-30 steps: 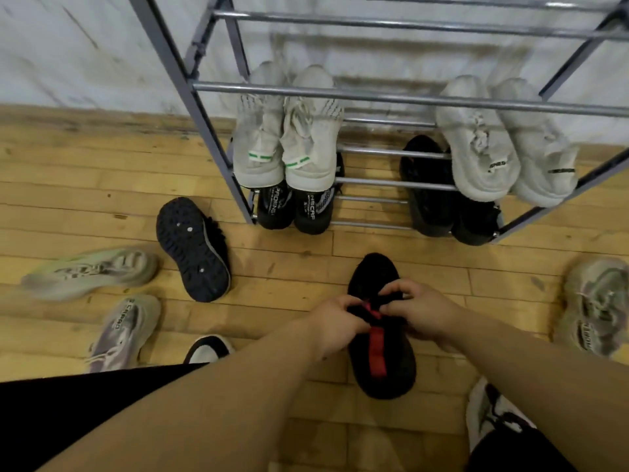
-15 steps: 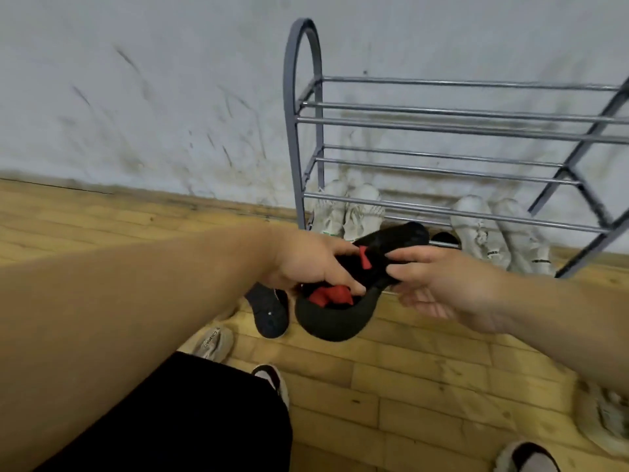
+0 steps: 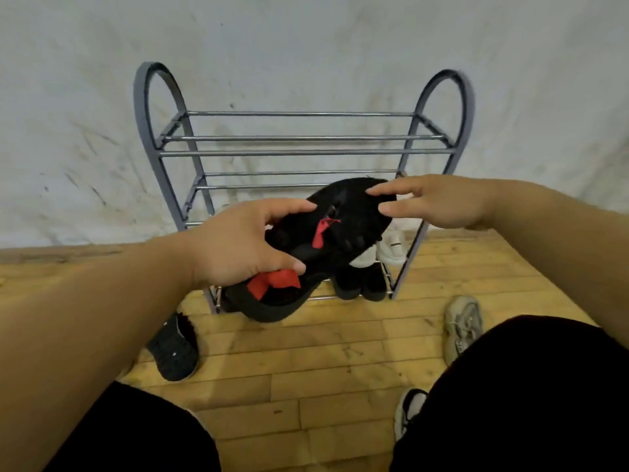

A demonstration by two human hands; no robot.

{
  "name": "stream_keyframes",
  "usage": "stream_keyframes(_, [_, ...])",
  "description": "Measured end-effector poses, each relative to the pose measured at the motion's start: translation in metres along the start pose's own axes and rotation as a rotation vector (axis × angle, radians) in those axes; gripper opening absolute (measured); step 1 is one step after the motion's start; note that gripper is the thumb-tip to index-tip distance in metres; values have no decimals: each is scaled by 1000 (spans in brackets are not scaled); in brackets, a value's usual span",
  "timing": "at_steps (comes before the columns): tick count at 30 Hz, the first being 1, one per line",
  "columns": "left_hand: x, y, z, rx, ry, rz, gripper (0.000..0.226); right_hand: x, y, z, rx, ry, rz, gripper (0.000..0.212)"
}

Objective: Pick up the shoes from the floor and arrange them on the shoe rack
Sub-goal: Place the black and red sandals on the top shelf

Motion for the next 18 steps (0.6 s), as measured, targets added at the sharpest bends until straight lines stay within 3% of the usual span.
stream_keyframes(4, [-63,42,45,-111,-135,185,77,-67,-49,-7,-212,657,139,40])
stream_keyframes(8, [-132,78,136,2,-52,309,72,-127,-107,-6,-523,1064,246,32])
stream_keyframes(10, [-158,90,189,104,26,331,68,-160,-138,10,-639,1154,354,35])
stream_keyframes(13, [-166,96,269,287,208,315,63,-209,-187,54,-666,1175,554,34])
stream_keyframes(18, [-126,93,349,556,360,132,70,-262,-246,148,-426,1104,813,33])
Point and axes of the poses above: each hand's wrist, its own y-axis towards the middle knuckle, its own z-axis out of the palm, x = y × z, the point moved 3 cm from there along y, towards the middle knuckle, and after that the axes turned 10 degrees about -y, right-handed, at the moved point
